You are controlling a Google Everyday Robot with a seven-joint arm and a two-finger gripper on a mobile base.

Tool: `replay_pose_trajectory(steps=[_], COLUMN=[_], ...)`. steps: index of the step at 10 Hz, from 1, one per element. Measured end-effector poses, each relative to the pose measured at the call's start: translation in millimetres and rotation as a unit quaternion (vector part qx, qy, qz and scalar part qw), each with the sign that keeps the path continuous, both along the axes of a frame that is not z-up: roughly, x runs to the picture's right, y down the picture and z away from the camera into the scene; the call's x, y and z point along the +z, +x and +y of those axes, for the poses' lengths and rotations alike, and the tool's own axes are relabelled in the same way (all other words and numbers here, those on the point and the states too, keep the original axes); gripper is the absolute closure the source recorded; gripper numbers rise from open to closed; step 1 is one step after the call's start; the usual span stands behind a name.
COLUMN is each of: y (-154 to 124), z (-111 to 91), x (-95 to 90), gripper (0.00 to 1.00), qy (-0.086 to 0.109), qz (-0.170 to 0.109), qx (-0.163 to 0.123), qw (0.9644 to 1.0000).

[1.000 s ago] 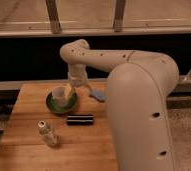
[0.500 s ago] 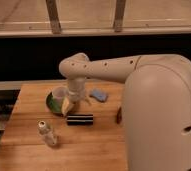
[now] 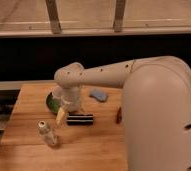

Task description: Knock the bottle over

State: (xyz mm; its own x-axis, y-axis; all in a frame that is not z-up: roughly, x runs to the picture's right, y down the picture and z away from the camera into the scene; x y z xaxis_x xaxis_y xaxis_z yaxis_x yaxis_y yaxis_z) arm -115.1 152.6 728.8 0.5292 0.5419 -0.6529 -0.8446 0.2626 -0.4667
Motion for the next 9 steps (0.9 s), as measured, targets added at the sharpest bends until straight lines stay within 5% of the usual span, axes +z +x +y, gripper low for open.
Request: replay_pose_trajectory(steps=[5,9], y=[3.9,32.0], z=[2.6,43.0], x=[0.6,-10.6], gripper=[0.21,0.21], qy=[-0.008,-0.033], qz=[0.015,0.059], qx=[-0.006,-0.007], qw=[0.9998,0.9977])
